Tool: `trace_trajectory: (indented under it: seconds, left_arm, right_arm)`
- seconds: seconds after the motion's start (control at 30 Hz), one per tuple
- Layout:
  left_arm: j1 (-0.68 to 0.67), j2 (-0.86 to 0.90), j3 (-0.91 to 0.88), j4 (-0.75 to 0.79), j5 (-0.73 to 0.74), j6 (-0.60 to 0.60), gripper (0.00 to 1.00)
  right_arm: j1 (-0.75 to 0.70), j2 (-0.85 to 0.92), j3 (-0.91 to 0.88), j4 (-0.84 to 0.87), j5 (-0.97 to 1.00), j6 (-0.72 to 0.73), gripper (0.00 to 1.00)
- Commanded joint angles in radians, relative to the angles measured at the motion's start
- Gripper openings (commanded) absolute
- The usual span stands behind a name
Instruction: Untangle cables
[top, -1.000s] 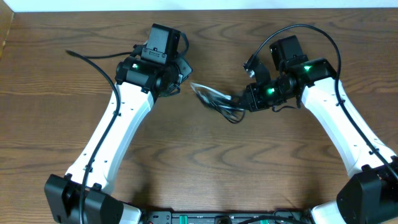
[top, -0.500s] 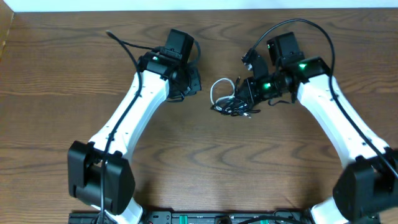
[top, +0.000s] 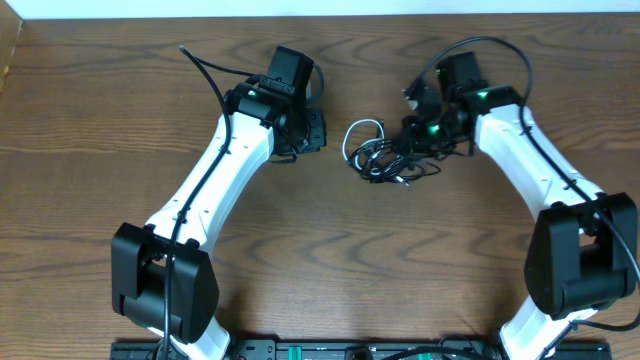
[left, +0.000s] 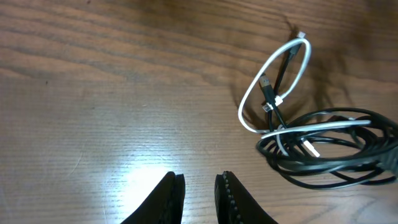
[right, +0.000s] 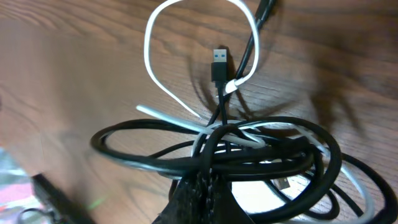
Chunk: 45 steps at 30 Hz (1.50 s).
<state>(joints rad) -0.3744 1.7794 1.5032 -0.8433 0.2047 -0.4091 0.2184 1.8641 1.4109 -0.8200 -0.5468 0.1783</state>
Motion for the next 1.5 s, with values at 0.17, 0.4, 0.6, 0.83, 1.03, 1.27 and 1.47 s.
trace_trajectory:
  seconds: [0.17, 0.4, 0.6, 0.83, 1.03, 1.27, 1.47]
  left_arm:
    - [-0.003, 0.017, -0.011, 0.008, 0.03, 0.023, 0.22]
    - [-0.003, 0.017, -0.011, 0.018, 0.08, 0.023, 0.22]
    - [-0.003, 0.017, -0.011, 0.02, 0.083, 0.023, 0.22]
    - [0.0, 0.017, -0.011, 0.032, 0.063, 0.034, 0.22]
    - [0.034, 0.016, -0.011, 0.075, 0.064, 0.043, 0.22]
    - [0.079, 0.012, -0.011, 0.079, 0.081, 0.042, 0.22]
    - [0.076, 0.012, -0.011, 0.086, 0.125, 0.037, 0.22]
  right_arm:
    - [-0.038, -0.06, 0.22, -0.178, -0.505, -0.152, 0.01]
    - [-0.054, -0.121, 0.354, -0.254, -0.431, -0.106, 0.01]
    - [-0.059, -0.11, 0.344, -0.251, -0.314, -0.034, 0.01]
    - [-0.127, -0.11, 0.345, -0.25, -0.112, -0.017, 0.01]
    - [-0.152, -0.109, 0.335, -0.357, 0.359, 0.002, 0.01]
    - [-0.153, -0.109, 0.304, -0.418, 0.64, 0.063, 0.02]
    - [-0.154, -0.109, 0.247, -0.399, 0.679, 0.072, 0.06]
